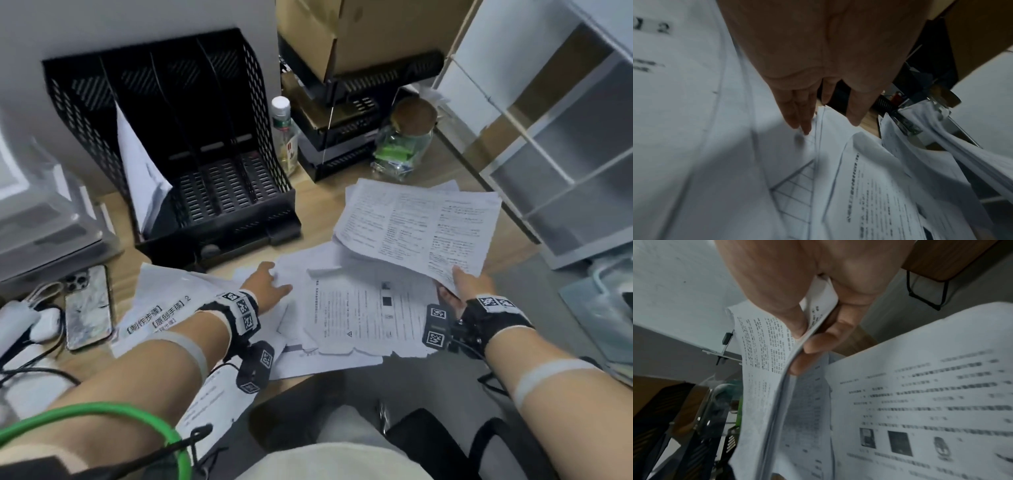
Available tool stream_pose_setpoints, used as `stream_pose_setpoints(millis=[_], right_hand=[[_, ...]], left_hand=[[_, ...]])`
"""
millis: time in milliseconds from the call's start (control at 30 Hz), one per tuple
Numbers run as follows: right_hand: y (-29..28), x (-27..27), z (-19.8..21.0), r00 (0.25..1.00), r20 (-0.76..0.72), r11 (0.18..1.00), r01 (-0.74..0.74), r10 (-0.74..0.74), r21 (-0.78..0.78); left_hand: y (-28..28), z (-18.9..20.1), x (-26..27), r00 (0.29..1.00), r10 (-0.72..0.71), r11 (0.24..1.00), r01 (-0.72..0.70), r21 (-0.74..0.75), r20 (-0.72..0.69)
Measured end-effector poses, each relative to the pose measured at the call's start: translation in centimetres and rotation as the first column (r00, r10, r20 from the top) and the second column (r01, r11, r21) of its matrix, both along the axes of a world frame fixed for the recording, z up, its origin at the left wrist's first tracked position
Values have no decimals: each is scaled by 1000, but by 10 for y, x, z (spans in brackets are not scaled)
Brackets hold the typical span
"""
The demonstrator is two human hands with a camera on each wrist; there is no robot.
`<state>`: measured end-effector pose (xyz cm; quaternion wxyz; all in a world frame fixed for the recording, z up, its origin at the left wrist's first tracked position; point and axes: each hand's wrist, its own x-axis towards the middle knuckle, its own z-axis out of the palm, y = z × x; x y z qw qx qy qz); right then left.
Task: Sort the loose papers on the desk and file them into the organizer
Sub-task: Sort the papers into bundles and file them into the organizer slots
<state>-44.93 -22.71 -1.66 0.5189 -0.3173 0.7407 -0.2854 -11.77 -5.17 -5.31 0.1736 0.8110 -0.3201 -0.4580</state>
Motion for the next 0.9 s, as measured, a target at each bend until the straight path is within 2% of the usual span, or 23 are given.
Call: stream_pose_setpoints(millis=[133,267,333,433,500,567,667,767,900], right_hand=[[-24,-8,1,995,83,998,59,-58,0],[-39,-15,-10,986,147,993,64,-78,98],[-43,-19,-22,988,144,989,35,-56,145],[-45,-22,-36,988,147,977,17,-49,210],[-50,-22,-45,989,143,974,13,-46,225],[-56,-22,-49,992,120,975,6,-34,223],[-64,-20,-52,998,65,977,-15,2,211],[-65,-8,-43,998,62,987,-17,7,161],[-55,13,-26,995,97,993,6,-17,115]], left_hand=[[-26,-6,-10,991,133,991,-134,29,27],[-42,-14,-17,954,298,950,-298,95,8],[-47,-13,-21,961,277,957,-274,95,-21],[-50,-13,-24,978,195,981,-194,19,-78],[-50,-8,-23,964,219,971,-230,-61,-151],[-50,-1,-14,940,275,940,-307,-148,-203],[-45,8,17,924,321,890,-369,-269,-205],[-36,55,35,892,388,815,-449,-366,-231],[-9,81,69,829,483,706,-560,-434,-282]])
